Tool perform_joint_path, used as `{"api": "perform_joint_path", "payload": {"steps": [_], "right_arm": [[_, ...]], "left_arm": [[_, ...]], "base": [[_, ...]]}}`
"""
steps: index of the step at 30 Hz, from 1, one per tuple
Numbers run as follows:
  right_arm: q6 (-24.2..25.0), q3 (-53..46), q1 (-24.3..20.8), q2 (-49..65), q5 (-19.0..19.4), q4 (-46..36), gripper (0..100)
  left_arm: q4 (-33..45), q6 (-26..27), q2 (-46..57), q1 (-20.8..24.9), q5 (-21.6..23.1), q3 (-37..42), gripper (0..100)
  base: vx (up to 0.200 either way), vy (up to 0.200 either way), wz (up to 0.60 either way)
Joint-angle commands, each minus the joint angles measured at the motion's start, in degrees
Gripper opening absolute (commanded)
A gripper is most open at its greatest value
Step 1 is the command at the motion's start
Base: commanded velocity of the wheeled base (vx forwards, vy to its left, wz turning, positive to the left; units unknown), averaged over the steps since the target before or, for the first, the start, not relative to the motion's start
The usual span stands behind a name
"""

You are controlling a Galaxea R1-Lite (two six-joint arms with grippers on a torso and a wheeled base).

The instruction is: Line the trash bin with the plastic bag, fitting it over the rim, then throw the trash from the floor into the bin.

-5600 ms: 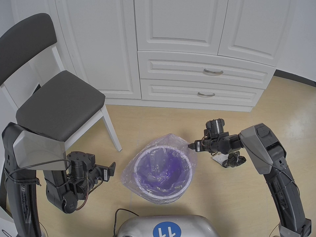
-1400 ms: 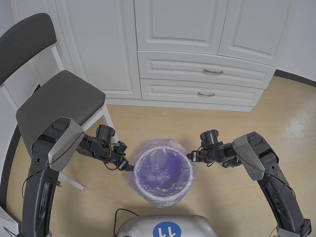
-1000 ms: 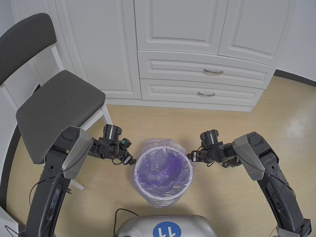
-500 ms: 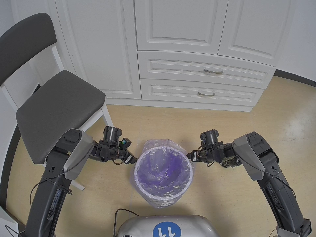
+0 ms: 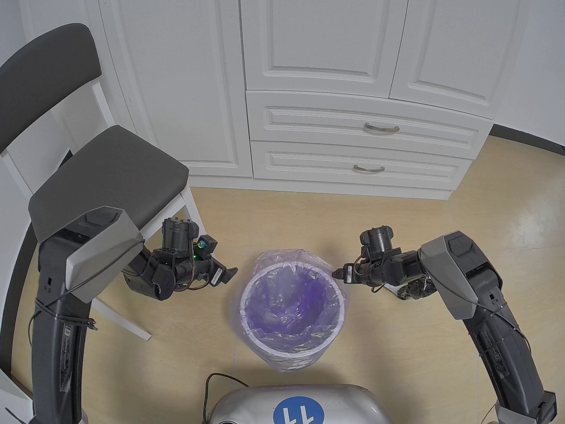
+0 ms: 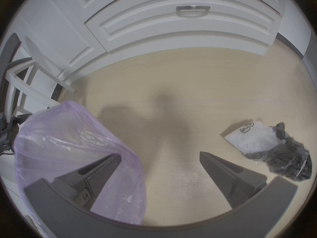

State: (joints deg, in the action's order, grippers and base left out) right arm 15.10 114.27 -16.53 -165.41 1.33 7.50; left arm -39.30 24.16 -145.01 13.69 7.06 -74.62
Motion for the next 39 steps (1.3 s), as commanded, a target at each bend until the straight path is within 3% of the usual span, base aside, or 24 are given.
{"api": "perform_joint_path", "payload": {"steps": [1, 7, 8, 9, 10, 17, 23, 29, 32, 39], "right_arm": [[-3.59, -8.54, 0.36, 11.17, 0.17, 0.33, 100], [-11.15, -19.88, -0.17, 18.37, -0.19, 5.95, 100], [-14.05, -24.54, -0.34, 20.48, -0.01, 10.87, 100], [-14.05, -24.54, -0.34, 20.48, -0.01, 10.87, 100], [-15.98, -27.26, -0.34, 21.8, 0.6, 13.68, 100], [-18.88, -25.59, 1.15, 18.64, 0.69, 13.68, 100], [-18.62, -16.36, 3.52, 12.22, 2.8, 4.81, 100], [-18.18, -7.66, 3.52, 6.77, 2.89, -0.64, 100], [-14.31, -0.1, 3.26, 3.78, 3.68, -5.21, 100], [-11.41, 0.32, 2.29, 1.59, 7.11, -6.97, 100]], "left_arm": [[-6.84, -2.45, 12.38, 4.06, -3.37, 9.76, 100], [-8.07, -2.89, 14.58, 4.68, -3.28, 12.04, 100], [-9.39, -4.83, 15.1, 5.03, -2.75, 13.27, 100], [-9.39, -4.83, 15.1, 5.03, -2.75, 13.27, 100], [-10.8, -8.52, 15.02, 6.7, -3.1, 14.15, 100], [-12.99, -10.19, 19.76, 8.55, -3.63, 19.34, 100], [-11.23, -9.48, 22.93, 11.01, -11.45, 19.25, 100], [-10.18, -9.84, 24.07, 10.92, -12.6, 19.77, 100], [-10.62, -9.57, 23.98, 10.92, -14.0, 19.69, 100], [-10.97, -8.96, 25.39, 11.18, -15.85, 19.34, 100]], "base": [[0.0, 0.0, 0.0], [0.0, 0.0, 0.0], [0.0, 0.0, 0.0], [0.0, 0.0, 0.0], [0.0, 0.0, 0.0], [0.0, 0.0, 0.0], [0.0, 0.0, 0.0], [0.0, 0.0, 0.0], [0.0, 0.0, 0.0], [0.0, 0.0, 0.0]]}}
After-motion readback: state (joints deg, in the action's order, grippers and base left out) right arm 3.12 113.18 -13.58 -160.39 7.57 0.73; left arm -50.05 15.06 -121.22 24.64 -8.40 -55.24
